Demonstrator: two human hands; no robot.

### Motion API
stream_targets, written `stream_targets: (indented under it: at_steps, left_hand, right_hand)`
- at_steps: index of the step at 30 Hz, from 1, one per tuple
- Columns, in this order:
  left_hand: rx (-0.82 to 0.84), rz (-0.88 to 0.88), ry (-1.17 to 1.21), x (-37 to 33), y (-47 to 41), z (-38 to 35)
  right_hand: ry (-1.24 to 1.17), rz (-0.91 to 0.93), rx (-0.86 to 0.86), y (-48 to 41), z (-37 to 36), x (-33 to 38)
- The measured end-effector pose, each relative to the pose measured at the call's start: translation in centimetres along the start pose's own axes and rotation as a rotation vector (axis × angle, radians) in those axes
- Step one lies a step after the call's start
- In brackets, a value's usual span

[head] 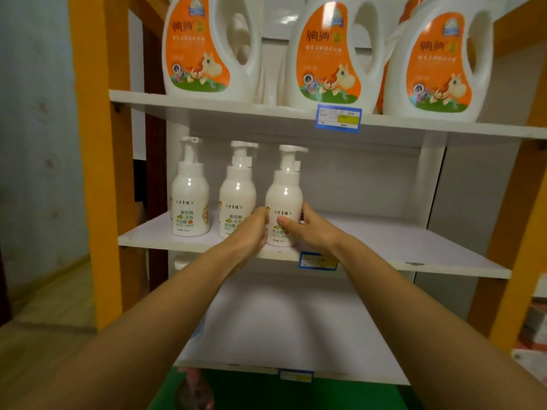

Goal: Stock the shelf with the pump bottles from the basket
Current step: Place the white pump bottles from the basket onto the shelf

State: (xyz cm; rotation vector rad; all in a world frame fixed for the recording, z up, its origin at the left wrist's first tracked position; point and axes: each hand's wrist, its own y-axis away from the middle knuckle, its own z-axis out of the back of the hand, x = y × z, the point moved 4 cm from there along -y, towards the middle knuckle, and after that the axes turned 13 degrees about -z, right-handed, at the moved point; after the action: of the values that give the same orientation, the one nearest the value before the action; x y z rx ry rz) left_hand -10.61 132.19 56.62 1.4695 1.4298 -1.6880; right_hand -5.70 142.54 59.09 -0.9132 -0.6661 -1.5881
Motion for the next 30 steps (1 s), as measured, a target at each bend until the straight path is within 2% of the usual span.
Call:
stream_targets:
  at_steps: [4, 6, 8, 10, 11, 12, 14, 18, 21, 30]
  left_hand:
    - [-0.016, -0.003, -0.063, -0.1, -0.3, 0.0]
    - [0.034, 0.002, -0.116, -0.5, 0.1, -0.3]
    - [0.107, -0.028, -0.236, -1.1, 0.8, -0.8]
    - [0.119, -0.182, -0.509, -1.7, 2.0, -0.9]
    - [0.059, -0.284, -0.654, -2.0, 2.7, -0.7]
    - [-0.013, -0.382, -0.741, -2.2, 3.6, -0.5]
    - [-0.069, -0.494, -0.76, -1.9, 5.8, -0.5]
    - [0.065, -0.379, -0.714, 0.6, 9.7, -0.9]
    - [0.095, -0.301, -0.692, 3.1, 12.8, -1.1]
    - [0.228, -0.039, -0.695, 16.9, 21.7, -1.5]
  right_hand:
    - [-0.012, -0.098, 0.025, -0.8, 0.1, -0.4]
    - [-0.092, -0.129, 0.087, -0.5, 0.0, -0.3]
    - [-0.114, -0.116, 0.068, 0.1, 0.1, 0.0]
    - [-0.077, -0.063, -0.049, 0.7, 0.5, -0.1]
    - [-0.046, -0.034, -0.124, 1.1, 0.7, -0.4]
    - [-0.014, -0.007, -0.199, 1.6, 0.9, -0.8]
    - [0.015, 0.019, -0.322, 3.2, 1.2, -2.1]
    - [0.066, 0.089, -0.413, 8.1, 1.1, -5.6]
    - [0.156, 0.107, -0.44, 11.5, 0.6, -9.4]
    - [0.245, -0.121, -0.265, 18.0, -5.9, -26.7]
